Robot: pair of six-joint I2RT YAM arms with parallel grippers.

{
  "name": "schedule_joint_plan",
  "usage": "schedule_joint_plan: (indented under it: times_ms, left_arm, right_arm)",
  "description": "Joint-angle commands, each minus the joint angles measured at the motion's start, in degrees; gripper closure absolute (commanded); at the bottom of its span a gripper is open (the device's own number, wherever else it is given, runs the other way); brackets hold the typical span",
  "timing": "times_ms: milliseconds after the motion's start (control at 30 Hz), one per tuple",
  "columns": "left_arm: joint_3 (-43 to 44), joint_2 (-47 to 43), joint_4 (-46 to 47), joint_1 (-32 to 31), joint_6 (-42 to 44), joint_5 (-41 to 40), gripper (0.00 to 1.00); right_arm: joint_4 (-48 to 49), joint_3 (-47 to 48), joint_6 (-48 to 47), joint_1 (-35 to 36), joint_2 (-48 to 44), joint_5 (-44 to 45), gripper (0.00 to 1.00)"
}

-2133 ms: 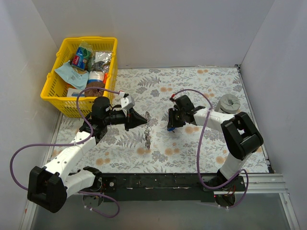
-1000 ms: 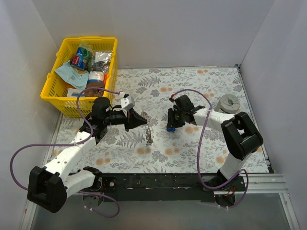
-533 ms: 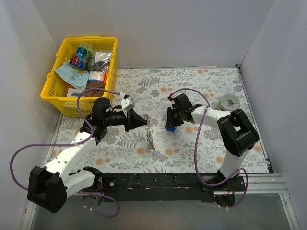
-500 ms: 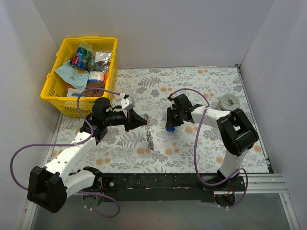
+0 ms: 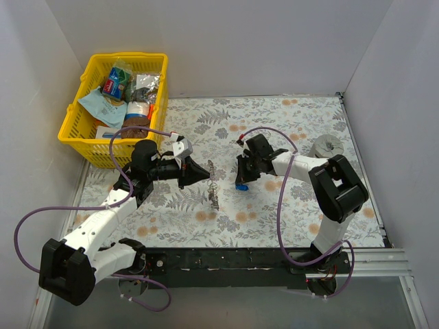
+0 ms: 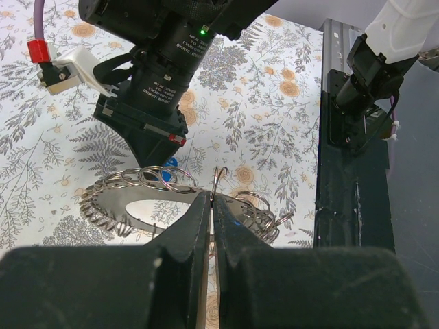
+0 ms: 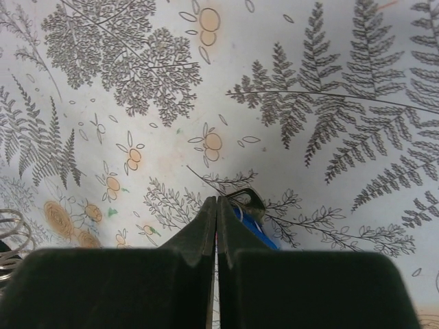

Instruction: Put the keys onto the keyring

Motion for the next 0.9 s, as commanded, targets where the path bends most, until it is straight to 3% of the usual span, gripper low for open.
schedule_joint_plan:
  times_ms: [0,133,200,267,367,633,867]
  left_arm:
    - [0.0,-1.4,0.8,0.3,0.9,0.6,1.00]
    - [0.3,-1.1,0.5,0.3,1.1,0.5,1.00]
    - [0.3,-1.0,0.4,0.4,1.2,0.5,1.00]
    - [0.4,-1.0,0.3,0.3,1.3,0.5,1.00]
    - [0.5,-0.9,0.0,0.3,1.5,0.3,1.00]
    - [0.5,-0.7,-0.6,0.3,1.7,0.6,1.00]
    - [-0.3,-1.4,-0.8,0.3,1.4,0.6,1.00]
  right_arm:
    - [-0.1,3.1,-3.1,1.3,-2.2,-2.8,0.99]
    - [-0.6,2.0,-4.7,1.4,-4.6,0.3,0.99]
    - [-1.1,1.1,-5.3,1.5,-6.0,1.6,0.89]
    - [-1.7,0.4,-5.4,1.5,-6.6,3.1,0.67]
    - [-2.8,-0.5,-5.1,1.5,-6.5,4.2,0.58]
    - [-3.3,-0.9,-5.4,3.0,-3.5,6.7,0.50]
    - [-3.3,-0.2,-6.2,4.6,-0.7,8.4,0.51]
